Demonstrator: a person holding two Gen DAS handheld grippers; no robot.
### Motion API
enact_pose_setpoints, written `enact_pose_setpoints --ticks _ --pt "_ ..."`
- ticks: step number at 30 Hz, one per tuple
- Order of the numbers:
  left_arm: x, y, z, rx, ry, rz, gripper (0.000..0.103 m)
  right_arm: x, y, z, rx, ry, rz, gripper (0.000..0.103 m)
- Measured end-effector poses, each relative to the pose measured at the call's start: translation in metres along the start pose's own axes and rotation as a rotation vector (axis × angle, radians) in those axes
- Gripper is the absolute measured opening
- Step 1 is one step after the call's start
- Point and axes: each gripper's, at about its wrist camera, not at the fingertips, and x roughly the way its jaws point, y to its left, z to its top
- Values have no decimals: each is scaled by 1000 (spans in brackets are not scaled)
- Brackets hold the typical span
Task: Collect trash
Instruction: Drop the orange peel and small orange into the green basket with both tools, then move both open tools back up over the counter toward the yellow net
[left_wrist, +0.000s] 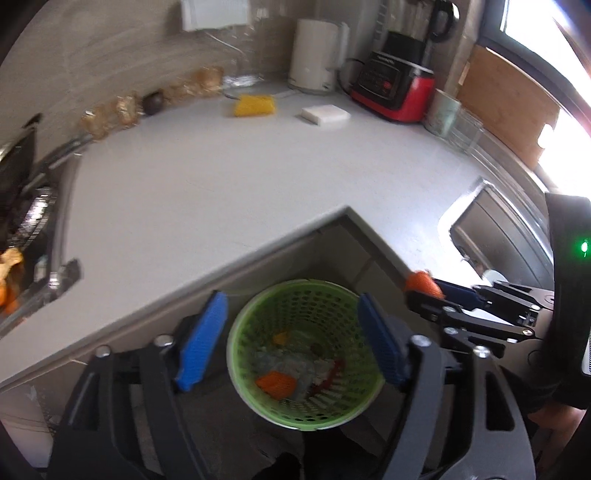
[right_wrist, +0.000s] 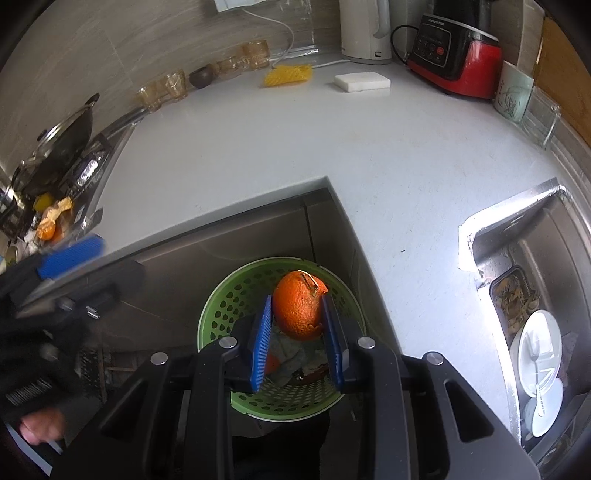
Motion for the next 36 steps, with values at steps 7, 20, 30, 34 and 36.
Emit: enact_pose_setpoints --ticks 7,20,30,34,36 --pt "-12 46 -11 -84 11 74 76 14 25 -11 -63 31 -25 34" --pt "-13 68 -25 -118 28 88 76 11 46 -8 -89 1 -47 61" --pt "-12 69 -23 -105 29 68 80 4 51 -4 -80 -20 -69 67" --pt "-10 67 -18 -98 30 51 83 0 51 0 -78 -29 -81 73" --pt "-9 66 -13 -97 27 43 85 -2 49 5 -78 -35 -88 77"
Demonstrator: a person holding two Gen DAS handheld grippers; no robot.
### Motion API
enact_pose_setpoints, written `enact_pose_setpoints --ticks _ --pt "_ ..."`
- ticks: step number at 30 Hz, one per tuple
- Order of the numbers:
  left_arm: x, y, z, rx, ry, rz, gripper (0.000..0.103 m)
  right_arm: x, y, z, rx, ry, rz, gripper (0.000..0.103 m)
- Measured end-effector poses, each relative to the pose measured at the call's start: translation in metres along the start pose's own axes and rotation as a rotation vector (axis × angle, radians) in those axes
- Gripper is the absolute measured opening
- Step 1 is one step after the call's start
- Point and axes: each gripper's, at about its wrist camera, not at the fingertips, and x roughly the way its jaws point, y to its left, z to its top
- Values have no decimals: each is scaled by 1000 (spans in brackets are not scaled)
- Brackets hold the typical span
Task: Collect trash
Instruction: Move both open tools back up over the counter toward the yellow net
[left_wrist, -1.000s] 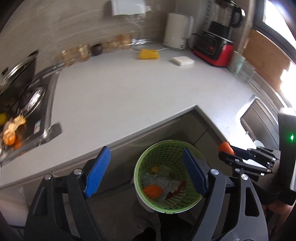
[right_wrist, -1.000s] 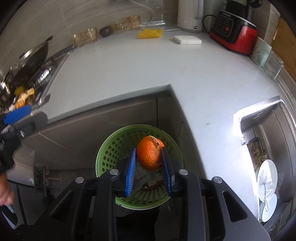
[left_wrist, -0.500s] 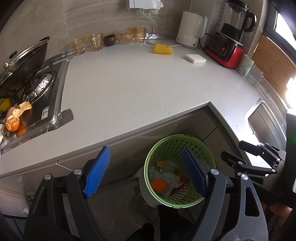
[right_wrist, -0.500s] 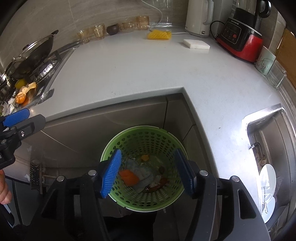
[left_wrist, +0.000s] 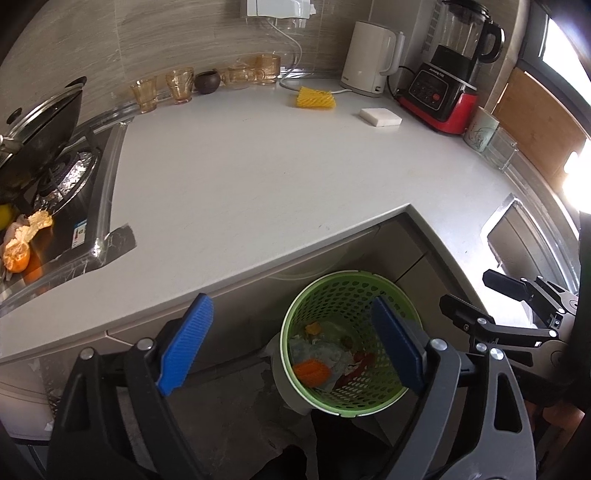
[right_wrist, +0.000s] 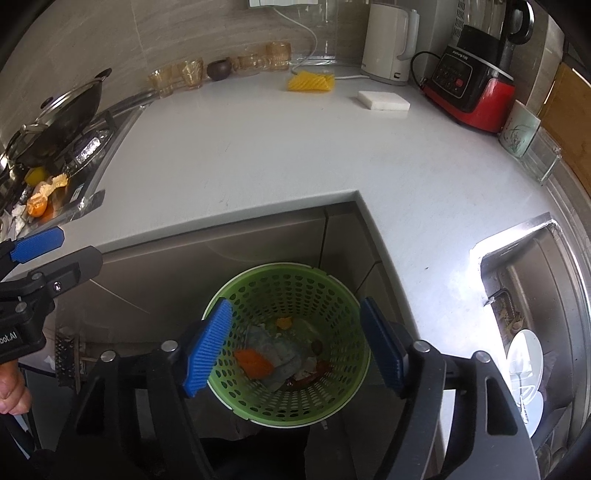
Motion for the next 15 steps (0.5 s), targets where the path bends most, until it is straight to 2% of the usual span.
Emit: enact_pose_setpoints --ticks 4,7,15 --pt "5 -5 14 3 -11 -9 91 -1 -6 12 6 -16 -10 89" --pt "14 -9 32 2 -15 -15 94 1 -19 27 27 -25 2 94" --pt "59 -23 111 -23 -34 -36 95 27 -78 93 78 -47 4 98"
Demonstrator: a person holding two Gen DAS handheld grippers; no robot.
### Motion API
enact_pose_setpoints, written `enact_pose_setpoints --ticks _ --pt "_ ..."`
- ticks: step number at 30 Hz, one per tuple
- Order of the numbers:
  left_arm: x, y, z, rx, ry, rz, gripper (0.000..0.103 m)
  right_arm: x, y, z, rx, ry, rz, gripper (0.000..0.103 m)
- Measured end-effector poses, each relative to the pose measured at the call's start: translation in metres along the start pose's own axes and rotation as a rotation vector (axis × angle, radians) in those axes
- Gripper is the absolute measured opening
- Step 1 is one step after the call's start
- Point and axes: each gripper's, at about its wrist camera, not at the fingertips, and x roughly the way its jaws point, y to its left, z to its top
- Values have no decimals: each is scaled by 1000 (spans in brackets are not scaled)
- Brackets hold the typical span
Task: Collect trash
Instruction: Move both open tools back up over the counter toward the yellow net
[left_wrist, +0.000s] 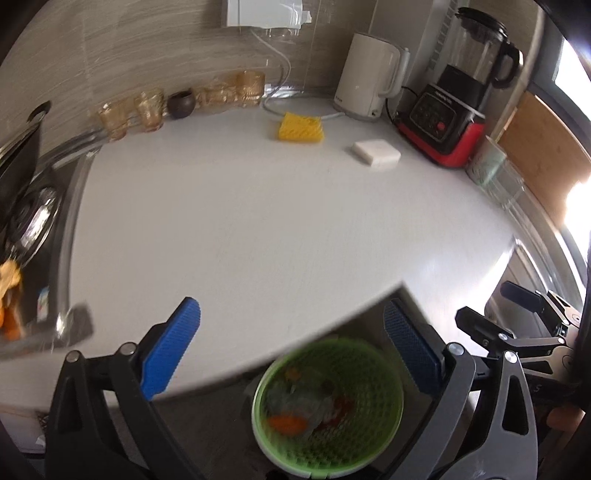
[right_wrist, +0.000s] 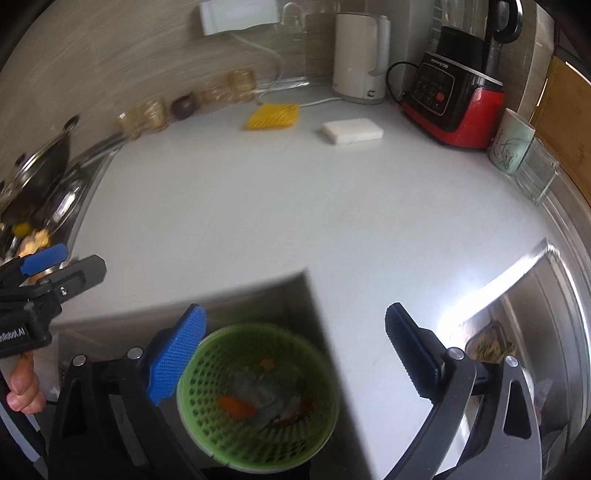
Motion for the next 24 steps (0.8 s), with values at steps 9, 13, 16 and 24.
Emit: enact_pose_setpoints --ticks 9,13,16,24 --pt "78 -23 99 -35 -33 26 95 60 -58 91 0 -10 7 98" --pt "112 -24 134 -61 -23 44 95 82 -77 120 20 -8 38 98" --pt "127 -26 152 -41 -34 55 95 96 -81 135 16 -6 44 98" --pt "176 -20 190 135 -43 -43 95 115 -82 155 63 -10 23 98"
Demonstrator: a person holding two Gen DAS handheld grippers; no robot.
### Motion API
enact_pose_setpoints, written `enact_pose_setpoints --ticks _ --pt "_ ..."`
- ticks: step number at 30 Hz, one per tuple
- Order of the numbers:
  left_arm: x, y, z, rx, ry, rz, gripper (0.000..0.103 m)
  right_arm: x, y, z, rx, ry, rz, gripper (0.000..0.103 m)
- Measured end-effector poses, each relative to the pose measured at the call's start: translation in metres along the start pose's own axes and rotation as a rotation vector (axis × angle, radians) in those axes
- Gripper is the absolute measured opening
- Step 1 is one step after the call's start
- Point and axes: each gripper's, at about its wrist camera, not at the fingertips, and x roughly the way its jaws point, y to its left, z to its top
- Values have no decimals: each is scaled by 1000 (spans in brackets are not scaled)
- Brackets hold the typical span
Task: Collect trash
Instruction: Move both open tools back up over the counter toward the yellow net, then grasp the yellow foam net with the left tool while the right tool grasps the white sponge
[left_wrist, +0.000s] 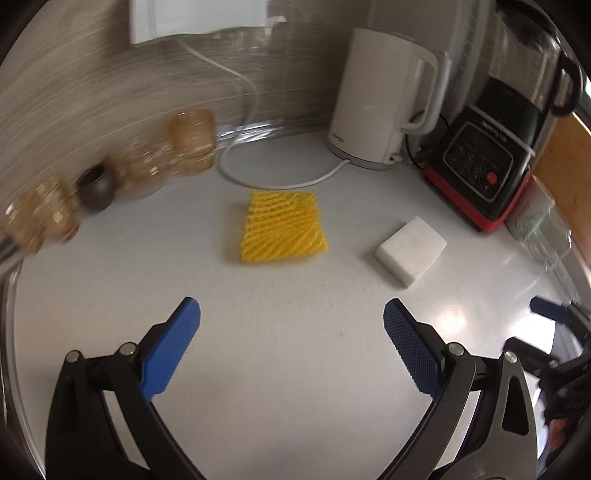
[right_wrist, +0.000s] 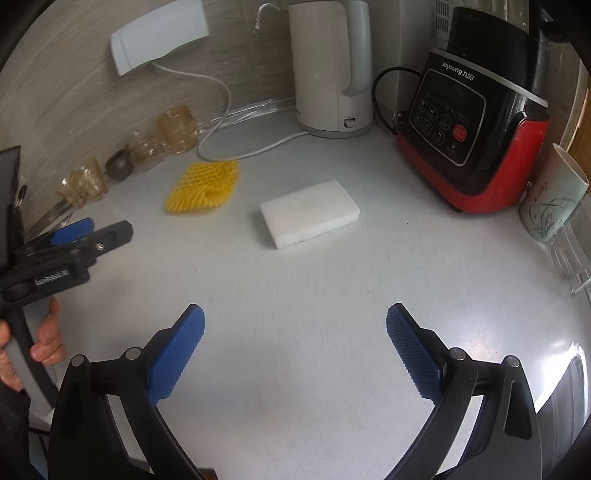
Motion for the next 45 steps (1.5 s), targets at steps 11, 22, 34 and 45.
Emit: enact_pose_setpoints --ticks 11,22,34,45 --pt "82 -1 32 530 -24 -159 78 11 11 -9 309 23 -148 98" --pt "130 4 48 627 34 -238 36 41 16 8 549 28 -237 98" --pt "112 25 55 521 42 -308 10 106 6 70 764 -15 -347 98" --pt "98 36 64 467 28 -327 10 155 8 89 839 32 -484 72"
